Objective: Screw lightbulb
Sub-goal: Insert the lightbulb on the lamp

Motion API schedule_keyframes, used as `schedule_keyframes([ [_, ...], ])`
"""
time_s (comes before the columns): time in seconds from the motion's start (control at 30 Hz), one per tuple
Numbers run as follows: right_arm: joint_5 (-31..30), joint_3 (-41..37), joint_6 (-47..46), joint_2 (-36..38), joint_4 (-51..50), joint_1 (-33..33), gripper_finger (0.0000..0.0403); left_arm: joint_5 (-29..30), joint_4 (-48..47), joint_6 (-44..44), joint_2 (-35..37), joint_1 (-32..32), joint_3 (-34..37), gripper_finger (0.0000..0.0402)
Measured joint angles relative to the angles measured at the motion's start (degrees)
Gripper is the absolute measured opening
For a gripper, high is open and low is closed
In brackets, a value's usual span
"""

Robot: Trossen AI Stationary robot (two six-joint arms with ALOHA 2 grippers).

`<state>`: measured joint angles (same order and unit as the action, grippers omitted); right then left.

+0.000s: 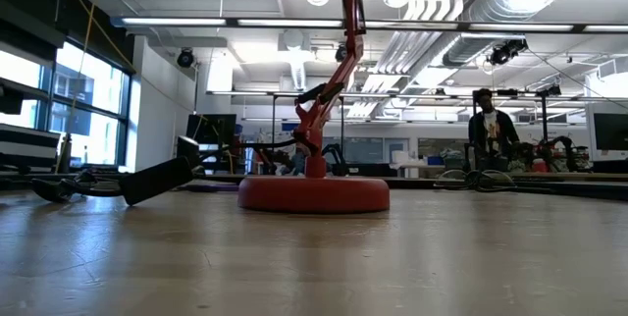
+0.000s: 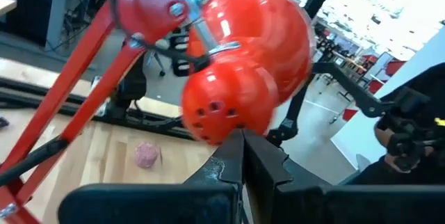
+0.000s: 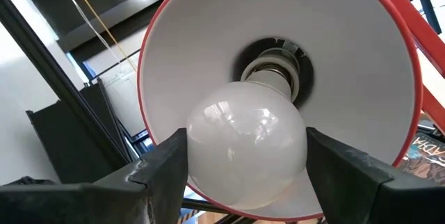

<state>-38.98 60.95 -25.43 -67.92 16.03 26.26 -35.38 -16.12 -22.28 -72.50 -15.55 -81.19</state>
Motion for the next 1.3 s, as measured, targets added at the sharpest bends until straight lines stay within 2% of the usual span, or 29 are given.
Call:
schedule_keyframes([
  [0.53, 3.6, -0.1, -1.3, 0.0, 0.8, -0.9, 0.0250, 0.3, 2.4, -0.7, 0.1, 0.0, 0.0, 0.0000],
  [0.73, 4.0, 0.0, -3.7, 0.1, 0.8, -0.9, 0.0250, 1.1, 2.5, -1.6, 0.1, 0.6, 0.0, 0.0000],
  [1.07, 4.0, 0.1, -14.4, 0.1, 1.0, -2.0, 0.0250, 1.8, 2.5, -1.7, 0.1, 1.0, 0.0, 0.0000],
  [1.3, 2.9, 0.2, -13.6, 0.1, 1.0, -1.9, 0.0250, 1.8, 2.6, -1.7, 0.1, 1.8, 0.0, 0.0000],
])
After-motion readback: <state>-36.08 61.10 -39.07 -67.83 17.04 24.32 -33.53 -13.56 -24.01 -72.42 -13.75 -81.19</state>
